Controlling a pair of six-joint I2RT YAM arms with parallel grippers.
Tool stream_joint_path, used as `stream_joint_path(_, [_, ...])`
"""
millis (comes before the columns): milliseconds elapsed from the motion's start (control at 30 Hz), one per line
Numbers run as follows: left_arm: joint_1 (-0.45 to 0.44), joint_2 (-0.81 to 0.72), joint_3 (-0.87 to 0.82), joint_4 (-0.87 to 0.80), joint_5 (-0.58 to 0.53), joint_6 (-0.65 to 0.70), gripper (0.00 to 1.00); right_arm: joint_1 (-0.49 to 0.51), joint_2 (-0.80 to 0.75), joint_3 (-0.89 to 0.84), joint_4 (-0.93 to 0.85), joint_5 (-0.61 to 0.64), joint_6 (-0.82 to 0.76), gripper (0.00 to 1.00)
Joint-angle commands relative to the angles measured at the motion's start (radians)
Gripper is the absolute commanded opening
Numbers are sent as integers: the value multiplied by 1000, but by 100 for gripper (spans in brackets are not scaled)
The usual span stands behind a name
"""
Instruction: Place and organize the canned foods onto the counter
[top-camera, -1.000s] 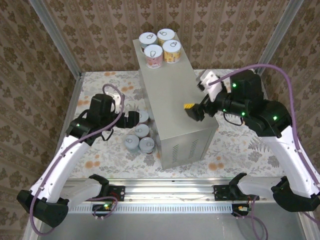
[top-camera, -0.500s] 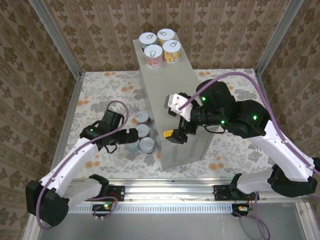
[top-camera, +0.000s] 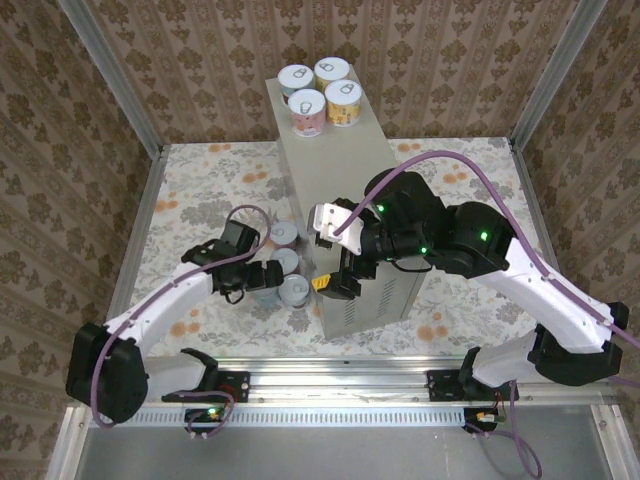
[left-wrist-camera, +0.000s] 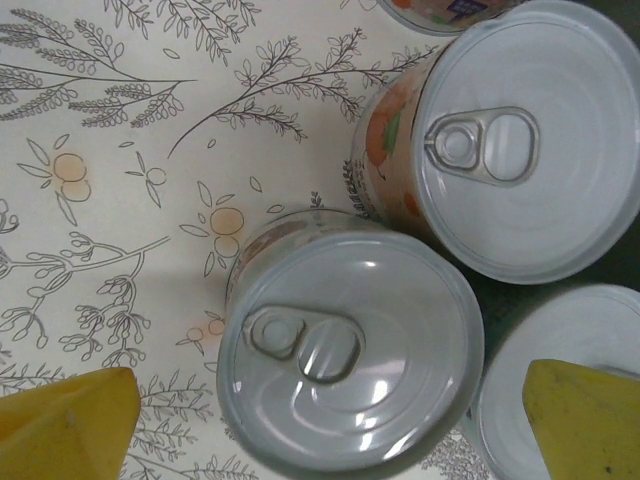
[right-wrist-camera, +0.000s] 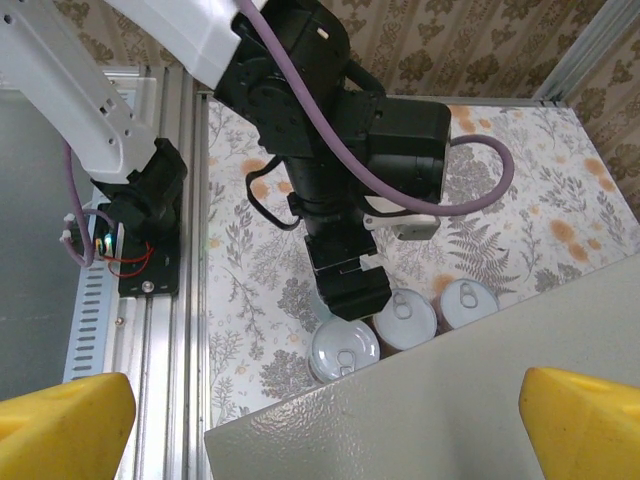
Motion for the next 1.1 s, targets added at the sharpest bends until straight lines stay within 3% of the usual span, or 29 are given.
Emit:
stream_joint_path(0, [-8,29,-2,35,-3,-32,99,7,-20,-10,1,24,-1,100])
stream_joint_path(200, [-8,59,-13,77,-4,-51,98,8,-36,-38,26,29,1,100])
stream_joint_path(767, [22,-3,-80,-56,-69,-57,96,8,-50,-68,49,55,-10,100])
stream_joint_path(1067, [29,-1,-72,-54,-57,-44,86,7,-61,-81,58,59,-3,100])
